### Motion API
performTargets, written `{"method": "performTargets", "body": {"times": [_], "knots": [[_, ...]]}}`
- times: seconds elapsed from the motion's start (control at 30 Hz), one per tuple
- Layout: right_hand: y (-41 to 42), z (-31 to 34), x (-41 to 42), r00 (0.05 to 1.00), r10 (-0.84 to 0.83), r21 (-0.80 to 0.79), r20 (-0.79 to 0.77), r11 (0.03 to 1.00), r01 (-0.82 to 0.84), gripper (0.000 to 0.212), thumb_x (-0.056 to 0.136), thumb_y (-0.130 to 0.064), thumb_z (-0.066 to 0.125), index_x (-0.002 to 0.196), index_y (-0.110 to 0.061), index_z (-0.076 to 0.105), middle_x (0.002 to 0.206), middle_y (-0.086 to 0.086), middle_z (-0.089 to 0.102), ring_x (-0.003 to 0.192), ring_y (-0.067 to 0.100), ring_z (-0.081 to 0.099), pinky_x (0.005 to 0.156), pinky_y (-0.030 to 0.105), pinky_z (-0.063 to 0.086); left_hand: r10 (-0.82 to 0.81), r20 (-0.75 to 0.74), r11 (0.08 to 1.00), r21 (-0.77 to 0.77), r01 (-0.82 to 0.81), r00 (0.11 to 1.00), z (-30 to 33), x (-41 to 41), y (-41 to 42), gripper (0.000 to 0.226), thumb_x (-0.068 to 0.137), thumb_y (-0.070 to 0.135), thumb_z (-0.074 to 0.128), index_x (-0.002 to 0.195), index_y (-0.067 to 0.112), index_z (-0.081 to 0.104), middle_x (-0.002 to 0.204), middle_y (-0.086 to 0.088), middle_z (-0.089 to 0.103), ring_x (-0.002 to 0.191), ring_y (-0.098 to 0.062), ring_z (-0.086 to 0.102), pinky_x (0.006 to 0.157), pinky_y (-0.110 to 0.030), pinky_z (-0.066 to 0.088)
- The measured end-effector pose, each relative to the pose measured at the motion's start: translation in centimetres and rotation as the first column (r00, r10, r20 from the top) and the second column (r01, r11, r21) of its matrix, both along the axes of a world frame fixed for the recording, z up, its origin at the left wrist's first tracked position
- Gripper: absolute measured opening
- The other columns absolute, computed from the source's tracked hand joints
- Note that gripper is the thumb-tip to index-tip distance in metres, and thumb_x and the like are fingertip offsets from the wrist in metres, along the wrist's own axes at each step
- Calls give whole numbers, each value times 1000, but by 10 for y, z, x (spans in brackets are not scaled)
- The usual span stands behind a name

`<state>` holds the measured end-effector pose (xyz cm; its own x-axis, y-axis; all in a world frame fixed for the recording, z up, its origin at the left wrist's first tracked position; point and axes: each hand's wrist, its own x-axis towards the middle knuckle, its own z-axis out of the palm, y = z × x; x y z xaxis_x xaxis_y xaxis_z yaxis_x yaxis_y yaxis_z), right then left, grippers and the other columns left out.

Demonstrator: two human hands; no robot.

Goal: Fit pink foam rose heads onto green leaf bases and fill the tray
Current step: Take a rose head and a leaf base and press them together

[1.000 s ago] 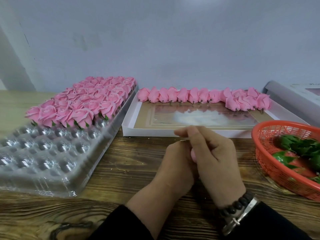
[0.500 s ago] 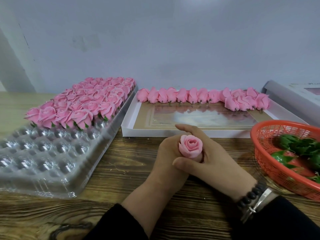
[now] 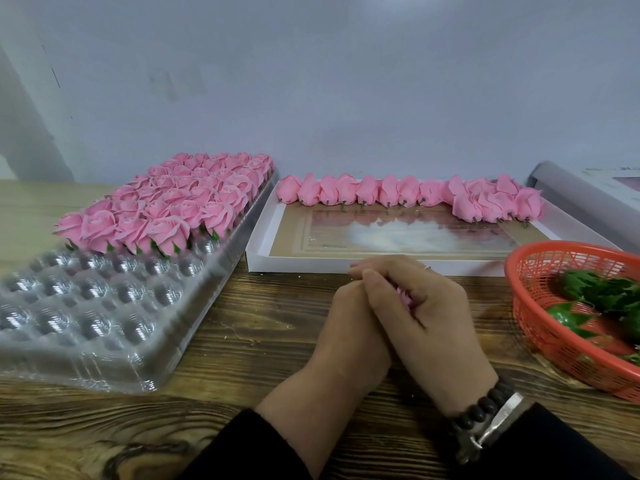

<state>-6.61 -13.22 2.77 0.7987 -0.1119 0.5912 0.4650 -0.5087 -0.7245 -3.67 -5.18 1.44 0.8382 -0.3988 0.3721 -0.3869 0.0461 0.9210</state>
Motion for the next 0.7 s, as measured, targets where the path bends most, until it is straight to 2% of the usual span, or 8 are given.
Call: {"method": "performTargets", "body": {"times": [0.07, 0.13, 0.23, 0.37, 0.43, 0.5, 0.57, 0.7], "knots": [[0, 2, 0, 999, 14, -4, -37, 1000, -15, 29, 78, -45, 45, 84, -29, 68, 82, -13, 68, 85, 0, 61, 74, 13, 47, -65, -41, 995, -75, 62, 997, 2, -1, 1, 19, 81, 9, 54, 78, 23, 66, 81, -1, 65, 81, -15, 63, 77, -35, 54], [-2, 3, 1, 992, 27, 20, -125, 999, -24, 27, 69, -55, 48, 81, -36, 64, 82, -13, 67, 83, -2, 61, 70, 11, 47, -51, -8, 995, -86, 50, 999, 2, -1, 1, 16, 84, -5, 56, 80, 8, 63, 80, -8, 63, 78, -17, 60, 70, -33, 52], [-10, 5, 2, 956, 101, 10, -276, 995, -102, 43, 58, -66, 52, 95, -44, 57, 85, -14, 67, 83, -2, 62, 72, 17, 50, -12, 22, 993, -119, 14, 1000, 2, 0, 3, 13, 83, -16, 54, 74, -8, 60, 72, -18, 60, 69, -18, 57, 60, -26, 49], [-19, 4, 5, 925, 161, -19, -344, 984, -178, 60, 54, -73, 56, 109, -50, 49, 95, -16, 65, 93, -3, 60, 86, 26, 49, 21, 91, 998, -58, -16, 996, 9, -1, 6, 19, 82, -14, 57, 66, -4, 60, 63, -20, 58, 62, -16, 53, 54, -33, 47], [-22, 2, 5, 917, 165, -19, -363, 983, -184, 70, 51, -74, 58, 116, -51, 45, 102, -21, 63, 99, -8, 57, 90, 22, 47, 4, 91, 998, -58, 2, 996, 11, 0, 7, 20, 80, -17, 57, 64, -5, 59, 59, -15, 54, 58, -11, 49, 51, -23, 43], [-22, 2, 3, 930, 182, 17, -320, 982, -186, 75, 51, -70, 61, 121, -47, 45, 106, -26, 61, 102, -10, 55, 85, 11, 44, 8, 62, 998, -59, -4, 998, 12, 1, 7, 22, 76, -19, 58, 61, -2, 56, 58, -10, 48, 55, -9, 45, 50, -14, 40], [-18, 2, 0, 961, 185, 102, -207, 981, -167, 68, 58, -63, 62, 121, -39, 52, 110, -25, 61, 103, -10, 55, 80, 4, 41, 47, 56, 999, -11, -46, 997, 8, 4, 7, 26, 77, -8, 61, 59, 8, 54, 56, -5, 52, 54, -10, 49, 52, -18, 44], [-3, 3, -2, 998, 65, 134, 9, 989, -66, 34, 79, -50, 48, 103, -33, 65, 100, -21, 67, 97, -5, 61, 79, 9, 45, 37, 96, 998, 46, -42, 995, 4, 0, 3, 11, 82, 8, 58, 72, 11, 63, 66, 2, 63, 66, -6, 62, 64, -23, 52]]}}
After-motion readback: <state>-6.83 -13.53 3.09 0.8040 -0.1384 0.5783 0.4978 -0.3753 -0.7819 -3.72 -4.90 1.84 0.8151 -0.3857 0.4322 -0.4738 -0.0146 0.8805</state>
